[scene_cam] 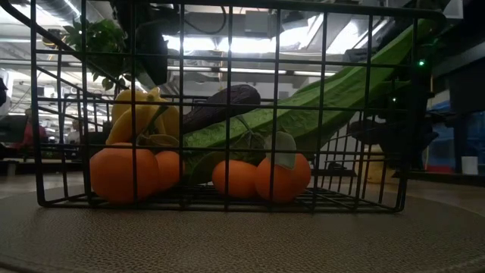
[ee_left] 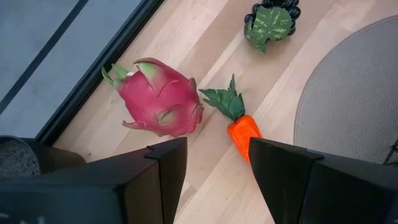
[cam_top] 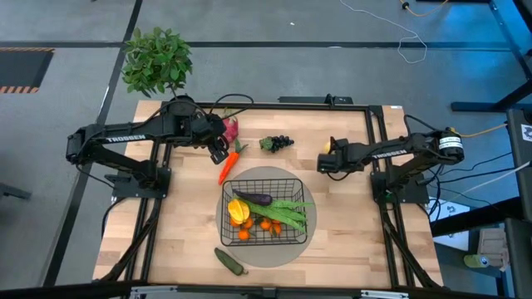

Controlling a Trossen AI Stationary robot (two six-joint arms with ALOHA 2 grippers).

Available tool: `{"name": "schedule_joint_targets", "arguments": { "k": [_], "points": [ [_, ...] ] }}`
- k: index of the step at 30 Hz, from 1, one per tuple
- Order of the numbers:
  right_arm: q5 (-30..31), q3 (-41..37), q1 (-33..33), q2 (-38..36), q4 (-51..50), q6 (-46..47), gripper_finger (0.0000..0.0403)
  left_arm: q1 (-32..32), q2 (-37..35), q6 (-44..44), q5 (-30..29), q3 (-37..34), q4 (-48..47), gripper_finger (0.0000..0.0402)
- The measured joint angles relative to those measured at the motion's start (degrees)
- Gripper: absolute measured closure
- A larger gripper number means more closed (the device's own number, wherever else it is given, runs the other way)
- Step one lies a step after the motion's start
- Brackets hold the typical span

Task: Build produce basket
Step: Put the pear into the black basket

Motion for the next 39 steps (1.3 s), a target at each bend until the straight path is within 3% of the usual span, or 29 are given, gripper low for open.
{"name": "schedule_joint_targets", "arguments": {
  "k": [10,14,21,27,39],
  "points": [
    [11.1,-1.0,-4.7,0.0,0.0,-0.2,0.0268,0.0,0.0,0.0,0.0,0.0,0.0,0.0240],
    [12.4,-0.9,-5.9,0.0,-0.1,-1.3,0.0268,0.0,0.0,0.0,0.0,0.0,0.0,0.0240],
    [6.8,6.1,-4.8,0.0,-12.4,-0.4,0.0268,0.0,0.0,0.0,0.0,0.0,0.0,0.0240],
    [-10.0,8.8,-0.2,0.0,-8.7,-3.8,0.0268,0.0,0.0,-0.1,0.0,0.0,0.0,0.0240],
    [-6.2,-1.7,3.0,0.0,2.5,3.2,0.0268,0.0,0.0,0.0,0.0,0.0,0.0,0.0240]
  ]
}}
